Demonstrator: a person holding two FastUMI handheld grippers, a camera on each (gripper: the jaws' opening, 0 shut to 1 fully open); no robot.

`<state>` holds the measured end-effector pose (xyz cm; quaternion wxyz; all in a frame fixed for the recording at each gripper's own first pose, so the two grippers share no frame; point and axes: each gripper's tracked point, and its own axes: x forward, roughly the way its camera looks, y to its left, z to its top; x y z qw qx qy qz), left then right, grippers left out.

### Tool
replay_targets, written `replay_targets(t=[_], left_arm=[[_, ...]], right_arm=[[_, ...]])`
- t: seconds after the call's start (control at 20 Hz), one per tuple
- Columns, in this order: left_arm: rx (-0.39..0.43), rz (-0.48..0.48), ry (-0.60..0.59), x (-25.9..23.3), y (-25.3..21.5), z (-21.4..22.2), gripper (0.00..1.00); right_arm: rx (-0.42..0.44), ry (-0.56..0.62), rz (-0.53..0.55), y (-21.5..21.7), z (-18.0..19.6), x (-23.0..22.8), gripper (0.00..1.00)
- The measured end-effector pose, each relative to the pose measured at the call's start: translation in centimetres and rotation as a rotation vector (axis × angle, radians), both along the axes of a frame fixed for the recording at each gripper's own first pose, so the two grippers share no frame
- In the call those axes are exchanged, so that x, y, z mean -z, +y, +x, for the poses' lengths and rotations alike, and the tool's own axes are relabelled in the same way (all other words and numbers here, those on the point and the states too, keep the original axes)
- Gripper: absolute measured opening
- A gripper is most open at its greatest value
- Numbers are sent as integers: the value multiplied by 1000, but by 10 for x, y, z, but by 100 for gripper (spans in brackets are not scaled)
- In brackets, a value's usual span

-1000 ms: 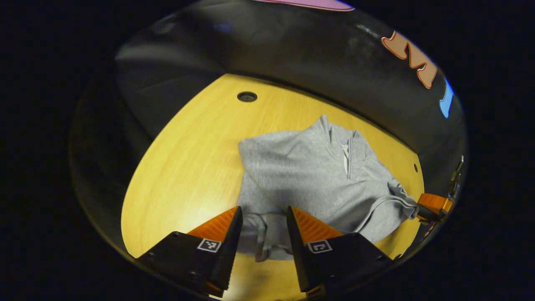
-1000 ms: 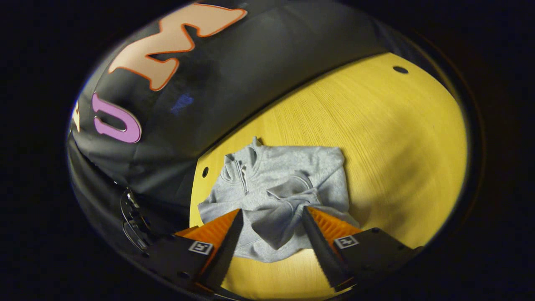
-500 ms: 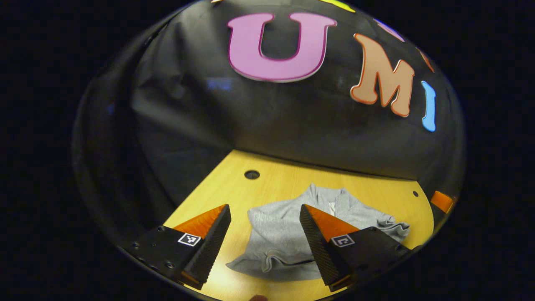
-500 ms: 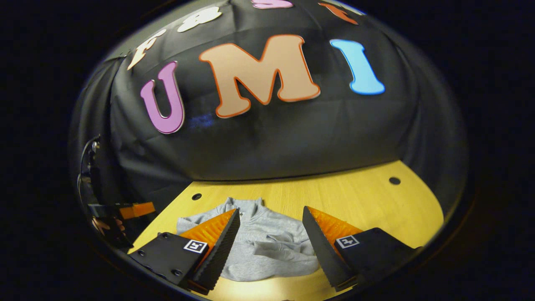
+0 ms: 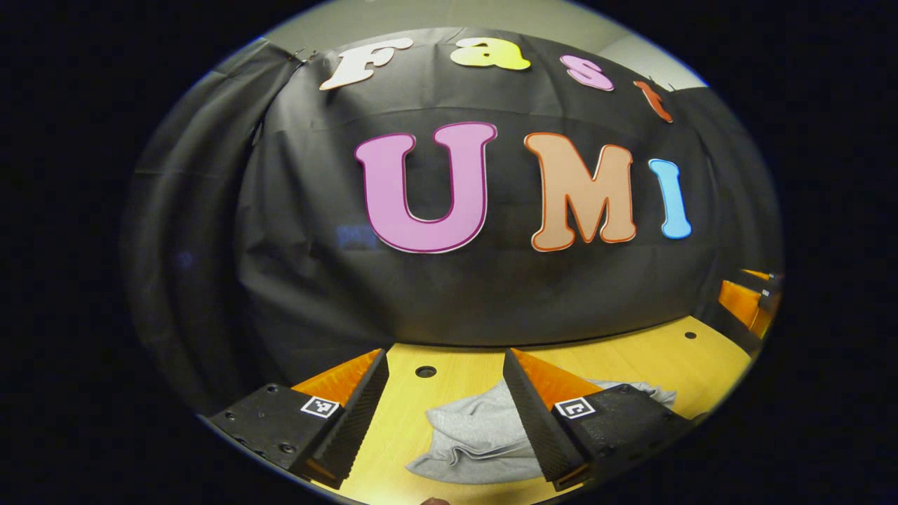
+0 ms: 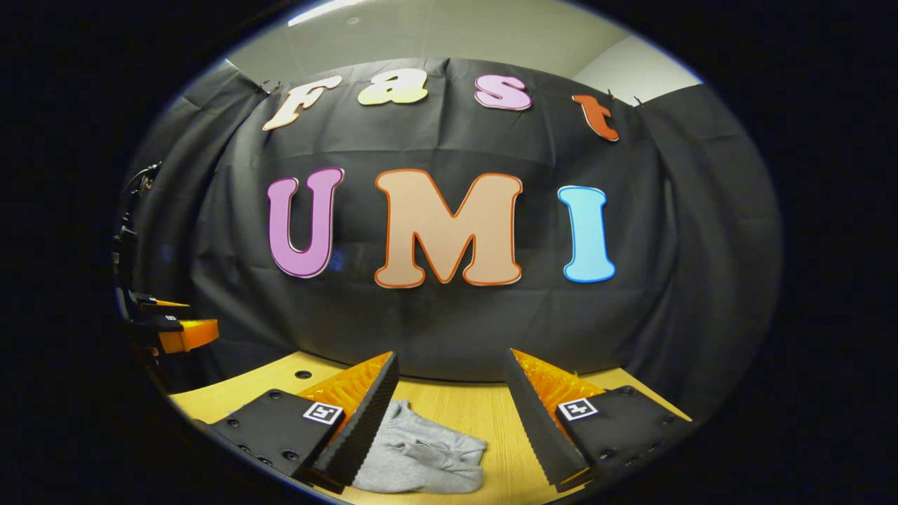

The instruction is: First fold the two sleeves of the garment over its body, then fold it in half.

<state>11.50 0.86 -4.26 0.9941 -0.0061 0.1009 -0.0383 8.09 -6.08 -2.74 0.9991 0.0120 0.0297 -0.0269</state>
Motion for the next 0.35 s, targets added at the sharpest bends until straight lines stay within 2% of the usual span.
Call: replay_targets(t=[0.35], left_arm=[[13, -6, -35, -22, -1, -18, 95]], right_arm=[[27, -59, 0, -8, -10, -15, 97]])
